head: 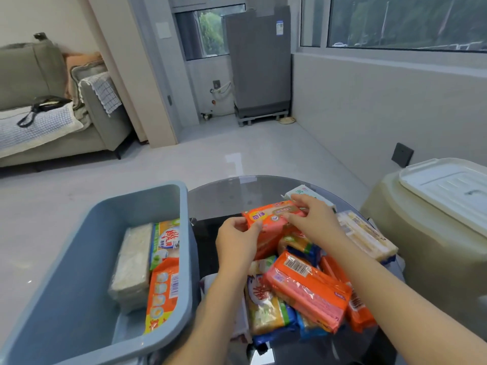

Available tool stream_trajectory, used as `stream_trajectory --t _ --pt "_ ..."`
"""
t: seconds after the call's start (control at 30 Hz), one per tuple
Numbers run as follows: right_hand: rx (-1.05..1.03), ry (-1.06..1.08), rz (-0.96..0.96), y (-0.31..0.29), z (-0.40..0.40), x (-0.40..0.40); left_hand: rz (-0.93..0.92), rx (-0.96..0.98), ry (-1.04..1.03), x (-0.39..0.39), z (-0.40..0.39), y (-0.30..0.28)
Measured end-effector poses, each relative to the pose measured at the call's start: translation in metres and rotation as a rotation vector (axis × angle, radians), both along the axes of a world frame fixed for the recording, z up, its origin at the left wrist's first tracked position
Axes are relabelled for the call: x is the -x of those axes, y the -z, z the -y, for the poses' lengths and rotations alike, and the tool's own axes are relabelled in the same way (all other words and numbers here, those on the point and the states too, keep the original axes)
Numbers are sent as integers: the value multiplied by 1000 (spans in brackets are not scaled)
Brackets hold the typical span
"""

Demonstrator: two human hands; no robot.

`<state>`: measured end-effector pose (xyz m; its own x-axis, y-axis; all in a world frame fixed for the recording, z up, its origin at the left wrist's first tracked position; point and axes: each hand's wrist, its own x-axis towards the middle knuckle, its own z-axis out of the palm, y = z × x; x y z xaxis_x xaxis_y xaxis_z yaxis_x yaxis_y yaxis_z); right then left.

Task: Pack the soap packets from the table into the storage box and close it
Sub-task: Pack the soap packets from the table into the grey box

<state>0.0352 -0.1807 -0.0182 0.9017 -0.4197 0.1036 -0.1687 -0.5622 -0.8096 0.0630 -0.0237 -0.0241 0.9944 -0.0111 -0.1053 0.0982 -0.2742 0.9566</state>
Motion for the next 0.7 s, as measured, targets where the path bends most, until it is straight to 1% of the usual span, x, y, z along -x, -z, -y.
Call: stream_trajectory --t 0.13,0.23,0.33,0.4,0.5,0.53,0.6,0.63,0.67,0.7 --pt "45 -156 -107 0 -4 -26 -26 -67 -34 0 -11 11" --pt "1 -215 -144 3 -4 -41 -32 -127 -51 3 -14 18" --pt "-32 -208 -191 7 -2 -51 -43 -164 -25 1 -16 25" --pt "-4 -174 -216 9 1 -52 -48 -186 -6 0 -17 27" --pt "101 -141 -265 8 2 -51 -54 -195 -7 0 -16 27" --pt "185 -138 -311 7 0 -50 -70 -190 -16 1 -15 26" --pt "455 -128 -434 7 -2 -51 -101 -190 -14 3 -12 25" --pt "557 -127 -486 9 -2 -51 -102 -210 1 4 -11 25" --pt "587 -140 -520 11 -3 -51 -97 -235 17 4 -11 24" --pt "557 -163 -537 12 -2 -50 -94 -249 28 4 -10 24"
